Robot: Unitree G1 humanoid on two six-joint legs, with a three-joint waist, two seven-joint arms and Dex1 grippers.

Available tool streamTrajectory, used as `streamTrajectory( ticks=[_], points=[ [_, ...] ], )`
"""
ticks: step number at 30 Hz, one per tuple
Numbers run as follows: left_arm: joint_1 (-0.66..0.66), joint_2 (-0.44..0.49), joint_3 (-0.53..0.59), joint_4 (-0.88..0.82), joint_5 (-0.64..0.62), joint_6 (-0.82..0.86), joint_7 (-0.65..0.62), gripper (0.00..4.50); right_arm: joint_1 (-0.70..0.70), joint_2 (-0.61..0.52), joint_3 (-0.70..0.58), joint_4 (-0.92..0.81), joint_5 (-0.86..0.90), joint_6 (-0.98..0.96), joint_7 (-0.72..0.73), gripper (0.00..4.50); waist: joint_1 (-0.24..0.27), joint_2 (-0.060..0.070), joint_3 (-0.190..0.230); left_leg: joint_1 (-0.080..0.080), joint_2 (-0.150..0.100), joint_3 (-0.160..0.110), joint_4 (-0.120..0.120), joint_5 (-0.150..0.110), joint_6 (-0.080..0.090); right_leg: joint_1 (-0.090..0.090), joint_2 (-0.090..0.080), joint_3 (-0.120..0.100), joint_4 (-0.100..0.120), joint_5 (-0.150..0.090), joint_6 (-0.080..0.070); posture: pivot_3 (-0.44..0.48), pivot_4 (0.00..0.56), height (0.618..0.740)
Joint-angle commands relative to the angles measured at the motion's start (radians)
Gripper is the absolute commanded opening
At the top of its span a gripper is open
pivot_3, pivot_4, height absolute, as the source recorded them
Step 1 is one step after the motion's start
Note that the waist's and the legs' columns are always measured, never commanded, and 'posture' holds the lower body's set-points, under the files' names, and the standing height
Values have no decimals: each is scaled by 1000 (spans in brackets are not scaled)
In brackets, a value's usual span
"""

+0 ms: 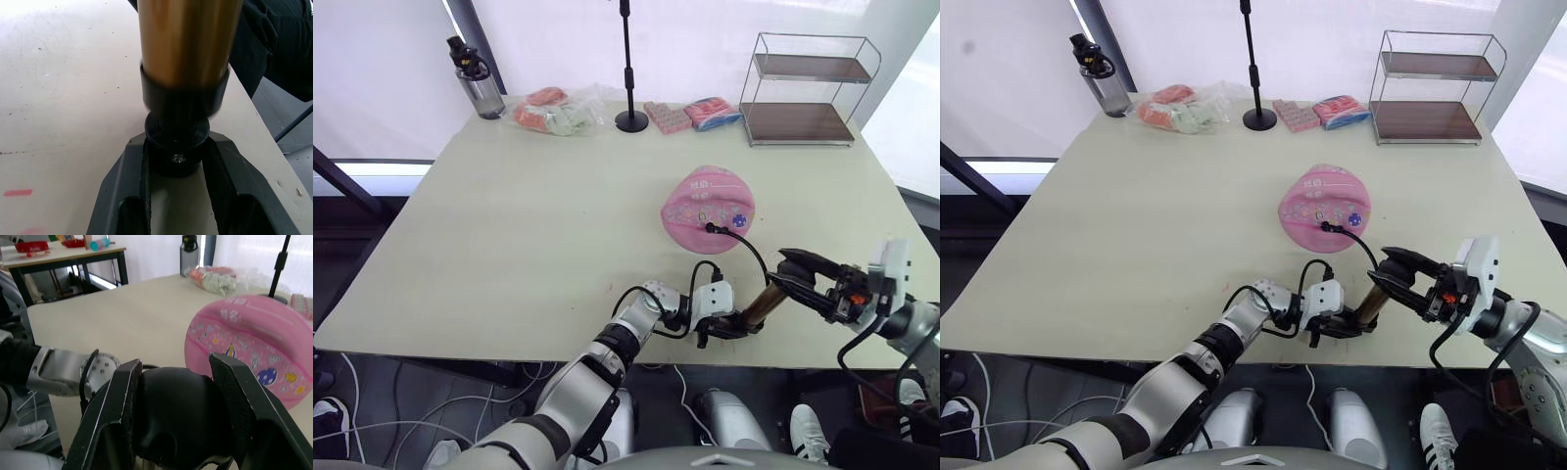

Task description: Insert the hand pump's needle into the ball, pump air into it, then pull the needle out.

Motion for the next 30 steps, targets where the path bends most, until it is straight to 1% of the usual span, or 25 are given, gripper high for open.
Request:
streamTrajectory(
  ticks=[1,5,8,9,12,15,19,23,27,30],
  points=[
    [29,25,-15,49,34,36,6,998,56,3,78,22,-11,41,43,1728,0,0,0,0,0,0,0,0,0,0,0,0,0,0,0,0,150,731],
    [28,26,-14,51,34,35,6,998,22,18,19,-17,42,21,30,1728,0,0,0,0,0,0,0,0,0,0,0,0,0,0,0,0,150,731],
    [29,25,-15,52,33,33,5,998,-27,-1,-52,-57,84,9,27,1728,0,1,1,-1,0,0,0,0,0,0,0,0,0,0,0,0,150,731],
    [29,24,-15,53,34,32,5,998,-42,-18,-76,-72,97,12,28,1728,0,5,4,-1,0,0,0,0,0,0,0,0,0,0,1,0,150,731],
    [29,23,-18,55,34,29,3,998,-85,-68,-145,-105,146,38,22,1728,0,8,6,-2,-1,0,0,0,0,-1,-1,0,0,1,1,0,150,731],
    [28,23,-20,58,33,27,3,998,-111,-112,-195,-121,197,78,12,1728,0,8,6,-2,-1,0,0,0,0,-1,-1,0,0,1,1,0,150,731],
    [25,22,-22,62,35,24,3,998,-146,-188,-302,-133,346,180,-19,1728,0,9,7,-2,-2,0,0,0,0,-1,-1,0,-1,1,1,0,150,731],
    [23,21,-24,65,35,21,2,998,-152,-251,-372,-144,455,261,-32,1728,3,9,7,-3,-1,0,0,0,0,-1,-1,0,-1,1,1,0,150,731],
    [22,21,-24,67,36,19,2,998,-185,-293,-414,-134,528,312,-58,1728,3,9,8,-4,-2,0,0,0,0,-2,-1,0,-1,1,1,0,150,731],
    [22,22,-24,68,36,18,2,998,-203,-312,-419,-125,536,332,-57,1728,4,9,8,-4,-2,0,0,0,0,-3,-1,0,-1,1,1,0,150,731]
  ],
)
